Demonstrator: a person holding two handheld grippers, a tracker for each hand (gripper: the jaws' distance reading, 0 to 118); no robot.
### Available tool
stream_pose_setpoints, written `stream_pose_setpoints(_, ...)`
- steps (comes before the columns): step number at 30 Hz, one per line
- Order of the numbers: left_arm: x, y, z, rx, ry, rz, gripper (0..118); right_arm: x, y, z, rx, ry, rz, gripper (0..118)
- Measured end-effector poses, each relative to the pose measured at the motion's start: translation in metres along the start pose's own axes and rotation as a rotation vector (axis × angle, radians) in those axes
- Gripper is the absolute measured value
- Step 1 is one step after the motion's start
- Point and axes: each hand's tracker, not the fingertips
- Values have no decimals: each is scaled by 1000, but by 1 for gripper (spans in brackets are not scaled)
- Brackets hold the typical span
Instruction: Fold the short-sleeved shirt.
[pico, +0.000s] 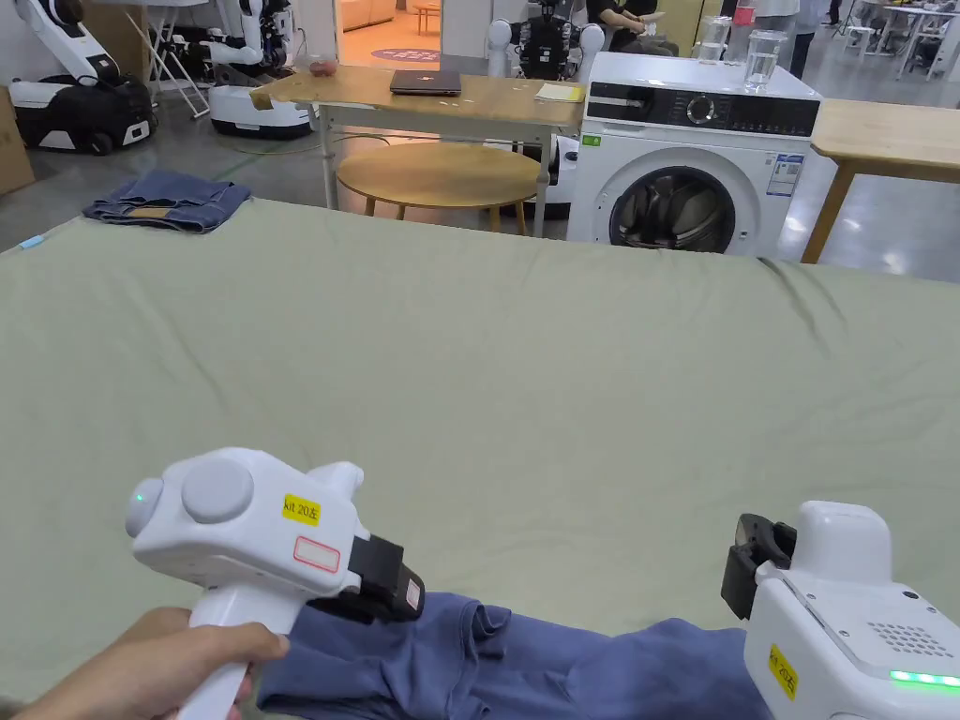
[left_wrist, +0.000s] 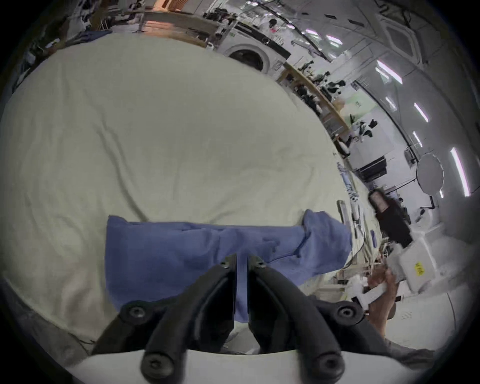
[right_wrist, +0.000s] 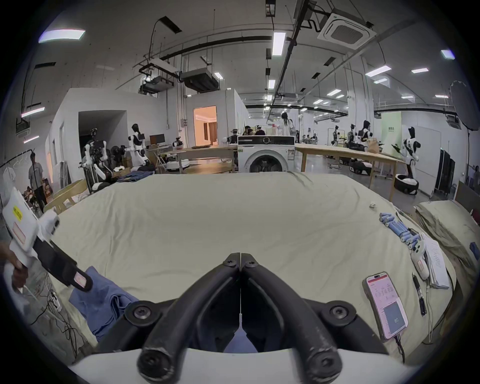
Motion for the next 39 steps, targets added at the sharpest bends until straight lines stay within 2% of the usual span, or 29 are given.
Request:
stream_pose_setpoints(3, -9, -8, -26, -49, -88, 41, 3, 3, -1, -1, -1, 0, 1, 0)
stream_pose_setpoints(6, -9, -20, -52, -70, -240, 98, 2, 3, -2, -1, -3, -2, -1, 0)
stream_pose_setpoints(10, -16, -25, -87, -80, -188, 113, 0, 7, -2, -2, -7, -6, -5, 0)
stream_pose_setpoints(12, -19, -30, -93, -71, -244, 174, 0, 8, -3, -1, -9, -12, -3, 0)
stream_pose_setpoints(14, -16, -31, -93, -60, -223, 160, 0, 8, -2, 1, -9, -14, -3, 0)
stream_pose_setpoints(17, -3, -32, -88, -49, -177, 97, 0, 8, -2, 2, -10, -19, 1, 0)
stream_pose_setpoints(23, 12, -26, -57, -32, -179, 59, 0, 8, -2, 2, 1, -11, -12, 0)
stream_pose_setpoints(30, -30, -9, 33, 136, -155, 66, 0, 1, 7, 8, 86, 11, -2, 0)
stream_pose_setpoints(31, -40, -9, 43, 147, -136, 72, 3, 0, 8, 8, 97, 16, -2, 0)
stream_pose_setpoints(32, -49, -9, 51, 149, -124, 79, 12, -1, 9, 8, 101, 17, 0, 0)
stream_pose_setpoints(34, -71, -12, 62, 142, -83, 112, 36, -4, 12, 8, 105, 21, 2, 0)
stream_pose_setpoints(36, -91, -17, 64, 123, -72, 137, 53, -6, 12, 8, 106, 31, 0, 0)
stream_pose_setpoints(37, -101, -21, 63, 120, -74, 145, 58, -7, 13, 7, 104, 32, 2, 0)
stream_pose_setpoints(39, -117, -28, 56, 81, -88, 179, 60, -8, 12, 6, 97, 34, 3, 0)
